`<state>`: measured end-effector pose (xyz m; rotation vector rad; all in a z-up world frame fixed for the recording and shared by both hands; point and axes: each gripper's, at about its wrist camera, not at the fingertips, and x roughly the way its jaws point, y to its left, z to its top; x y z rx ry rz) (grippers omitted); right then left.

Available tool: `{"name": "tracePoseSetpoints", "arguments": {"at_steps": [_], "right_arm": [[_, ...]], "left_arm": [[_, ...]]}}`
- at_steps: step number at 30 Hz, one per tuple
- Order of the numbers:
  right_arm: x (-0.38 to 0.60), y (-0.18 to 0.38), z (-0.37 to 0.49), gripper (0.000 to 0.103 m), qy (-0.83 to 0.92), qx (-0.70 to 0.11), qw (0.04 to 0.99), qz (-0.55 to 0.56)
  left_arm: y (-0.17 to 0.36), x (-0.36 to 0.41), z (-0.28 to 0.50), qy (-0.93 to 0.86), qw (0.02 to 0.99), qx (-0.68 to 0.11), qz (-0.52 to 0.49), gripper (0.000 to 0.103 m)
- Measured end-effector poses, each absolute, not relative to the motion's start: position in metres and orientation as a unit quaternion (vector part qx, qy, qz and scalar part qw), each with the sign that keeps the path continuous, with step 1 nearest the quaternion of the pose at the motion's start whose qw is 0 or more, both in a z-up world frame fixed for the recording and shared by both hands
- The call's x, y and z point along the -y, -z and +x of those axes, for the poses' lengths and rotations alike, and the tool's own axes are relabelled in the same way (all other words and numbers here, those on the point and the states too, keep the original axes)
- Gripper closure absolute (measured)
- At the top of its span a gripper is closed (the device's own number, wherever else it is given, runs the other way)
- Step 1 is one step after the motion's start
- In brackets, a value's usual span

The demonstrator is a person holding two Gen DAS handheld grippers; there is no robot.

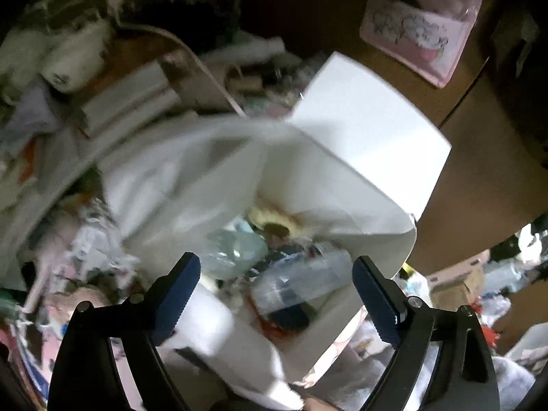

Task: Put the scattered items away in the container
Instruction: 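Reach the right tool to the blue-capped white container and grasp it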

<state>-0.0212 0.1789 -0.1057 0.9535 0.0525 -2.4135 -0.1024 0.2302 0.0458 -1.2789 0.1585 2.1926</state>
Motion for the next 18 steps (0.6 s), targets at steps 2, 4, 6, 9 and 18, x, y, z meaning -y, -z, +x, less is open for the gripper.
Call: {"name": "tracePoseSetpoints", "arguments": {"at_steps": [2,4,6,9,18], "right_arm": [[-0.18,0.105,-0.021,0.021,0.896,-0.02,0.27,0.353],[-0.18,0.105,-0.022,0.021,0.895,-0.019,0.271,0.353],[-0.179,0.105,-0.021,0.021,0.897,-0.021,0.27,0.351],[-0.177,0.104,-0.019,0.021,0.898,-0.022,0.269,0.347],[-0.155,0.102,-0.016,0.021,0.901,-0.038,0.269,0.337]], "left_arm": [[-0.056,-0.219,-0.097,-0.837,0.29,-0.06,-0.461,0.014],[-0.064,-0.2,-0.087,-0.848,0.286,-0.057,-0.442,0.014],[-0.068,-0.173,-0.079,-0.867,0.26,-0.051,-0.422,0.014],[-0.062,-0.133,-0.071,-0.888,0.218,-0.036,-0.403,0.014],[-0.011,0.003,-0.036,-0.922,0.11,0.088,-0.361,0.014]]}}
